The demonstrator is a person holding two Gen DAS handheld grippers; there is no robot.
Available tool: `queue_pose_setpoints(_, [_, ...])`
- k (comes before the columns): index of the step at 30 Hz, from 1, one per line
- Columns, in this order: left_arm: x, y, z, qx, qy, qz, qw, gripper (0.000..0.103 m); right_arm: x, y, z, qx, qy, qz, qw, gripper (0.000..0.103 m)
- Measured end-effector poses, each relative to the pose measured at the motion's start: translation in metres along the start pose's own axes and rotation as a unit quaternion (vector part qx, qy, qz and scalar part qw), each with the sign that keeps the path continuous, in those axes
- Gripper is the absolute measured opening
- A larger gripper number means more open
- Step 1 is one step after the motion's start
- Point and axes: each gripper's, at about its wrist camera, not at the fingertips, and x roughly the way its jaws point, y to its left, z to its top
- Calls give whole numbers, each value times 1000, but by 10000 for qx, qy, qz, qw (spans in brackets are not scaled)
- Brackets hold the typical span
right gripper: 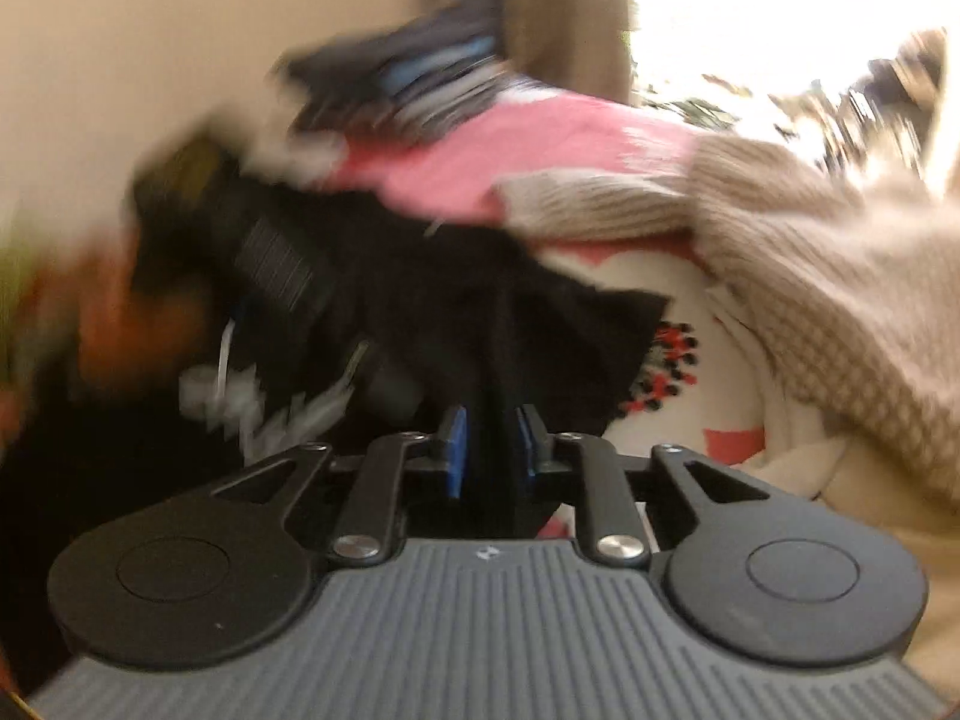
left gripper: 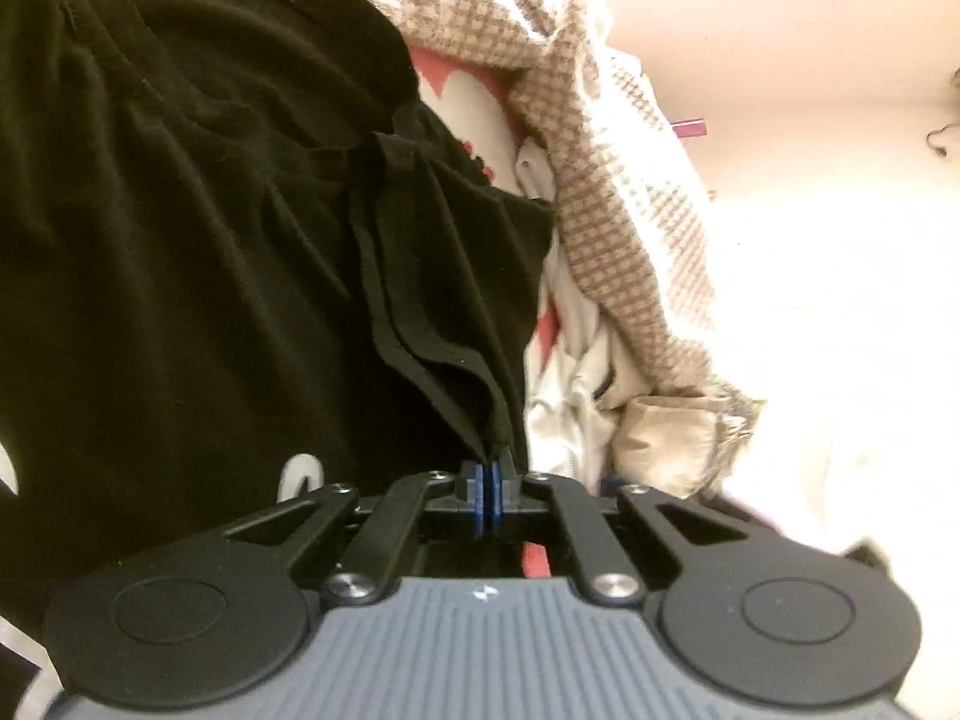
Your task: Fold clothes
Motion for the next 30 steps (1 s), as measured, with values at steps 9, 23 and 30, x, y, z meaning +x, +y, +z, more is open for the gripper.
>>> queue_pose_setpoints(9, [5, -2, -10, 99, 119, 136, 9998, 3, 37, 42, -23, -1272, 562, -1236, 9826, 16])
queue_pose_setpoints(23, [26, -9, -33, 827, 458, 917, 9913, 5, 26, 30, -59, -660, 736, -2286, 9685, 2])
queue_pose_setpoints(30, [1, -39, -51, 2130, 752, 1524, 9622, 12, -4, 19, -39, -66, 272, -1982, 9798, 2])
